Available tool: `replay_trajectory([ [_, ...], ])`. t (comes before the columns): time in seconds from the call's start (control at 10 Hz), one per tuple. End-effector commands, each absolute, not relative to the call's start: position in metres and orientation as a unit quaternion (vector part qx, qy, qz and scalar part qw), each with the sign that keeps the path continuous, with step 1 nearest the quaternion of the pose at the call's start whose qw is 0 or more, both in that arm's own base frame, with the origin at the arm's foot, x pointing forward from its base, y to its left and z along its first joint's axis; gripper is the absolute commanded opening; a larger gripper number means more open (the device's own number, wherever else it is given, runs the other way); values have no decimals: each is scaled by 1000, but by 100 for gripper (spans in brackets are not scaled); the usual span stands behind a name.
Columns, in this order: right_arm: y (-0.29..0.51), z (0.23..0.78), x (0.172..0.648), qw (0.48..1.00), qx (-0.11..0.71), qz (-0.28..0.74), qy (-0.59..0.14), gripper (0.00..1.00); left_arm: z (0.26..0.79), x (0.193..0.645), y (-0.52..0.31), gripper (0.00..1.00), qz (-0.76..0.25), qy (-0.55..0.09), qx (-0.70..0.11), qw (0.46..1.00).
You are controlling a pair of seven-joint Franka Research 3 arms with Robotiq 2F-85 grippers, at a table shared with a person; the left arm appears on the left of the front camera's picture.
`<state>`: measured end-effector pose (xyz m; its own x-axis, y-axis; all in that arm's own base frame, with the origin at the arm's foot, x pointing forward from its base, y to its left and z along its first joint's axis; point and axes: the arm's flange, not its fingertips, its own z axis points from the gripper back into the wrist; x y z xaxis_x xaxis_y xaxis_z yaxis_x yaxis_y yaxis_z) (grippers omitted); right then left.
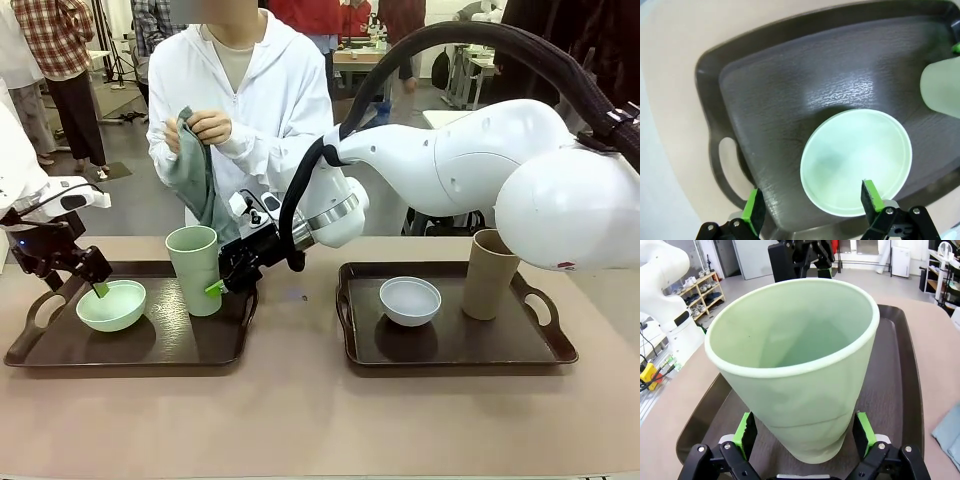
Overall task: Set up a tray with a mat and arrange the tableware.
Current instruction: Pick up the Picnic Bowl and Reusable plastic cup from the Handle tray in front of the human's position and hold them in the air.
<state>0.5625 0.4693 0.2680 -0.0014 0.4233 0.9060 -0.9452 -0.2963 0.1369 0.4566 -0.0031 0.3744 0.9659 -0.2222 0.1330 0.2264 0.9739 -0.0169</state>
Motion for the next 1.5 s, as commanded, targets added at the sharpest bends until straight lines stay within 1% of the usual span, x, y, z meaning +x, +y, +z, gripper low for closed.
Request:
replay_trajectory([
  [0.0,475,264,568,509,478,648,-304,100,370,465,-9,100,-110,-44,8,993],
  [0.2,482,260,572,512,477,643,-310,100,364,467,-9,100,-113,-36,6,993],
  [0.6,500,248,582,513,488,642,-295,100,355,472,-8,100,-115,-25,2,993],
  [1.0,514,240,583,494,499,652,-287,100,348,477,-4,100,-105,-14,0,994],
  [1.1,512,239,582,481,495,664,-287,40,343,479,-5,74,-109,-17,-4,994],
  [1.2,513,239,581,478,496,666,-286,40,344,479,-4,45,-108,-15,-1,994],
  [1.3,514,238,581,478,493,668,-286,0,345,478,-5,19,-108,-15,-1,994],
  [1.4,514,239,582,477,492,669,-288,35,347,480,-4,0,-109,-15,-1,994],
])
